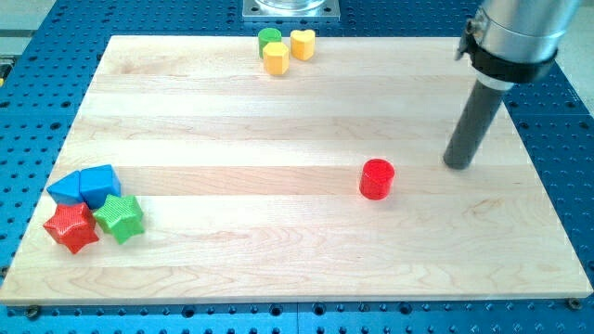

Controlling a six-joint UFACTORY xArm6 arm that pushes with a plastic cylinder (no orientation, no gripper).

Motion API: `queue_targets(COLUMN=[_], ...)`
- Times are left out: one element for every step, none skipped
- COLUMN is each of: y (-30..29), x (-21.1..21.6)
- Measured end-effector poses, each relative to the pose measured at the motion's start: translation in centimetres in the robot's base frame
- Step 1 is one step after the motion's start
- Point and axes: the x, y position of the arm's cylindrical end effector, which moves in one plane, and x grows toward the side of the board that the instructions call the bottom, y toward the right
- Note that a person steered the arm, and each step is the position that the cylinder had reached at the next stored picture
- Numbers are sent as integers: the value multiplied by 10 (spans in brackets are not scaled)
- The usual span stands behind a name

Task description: Move the red circle to the green star

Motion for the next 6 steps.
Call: queue_targets(y=[-94,-194,-156,-189,-273,-313], x=[20,26,26,46,53,53])
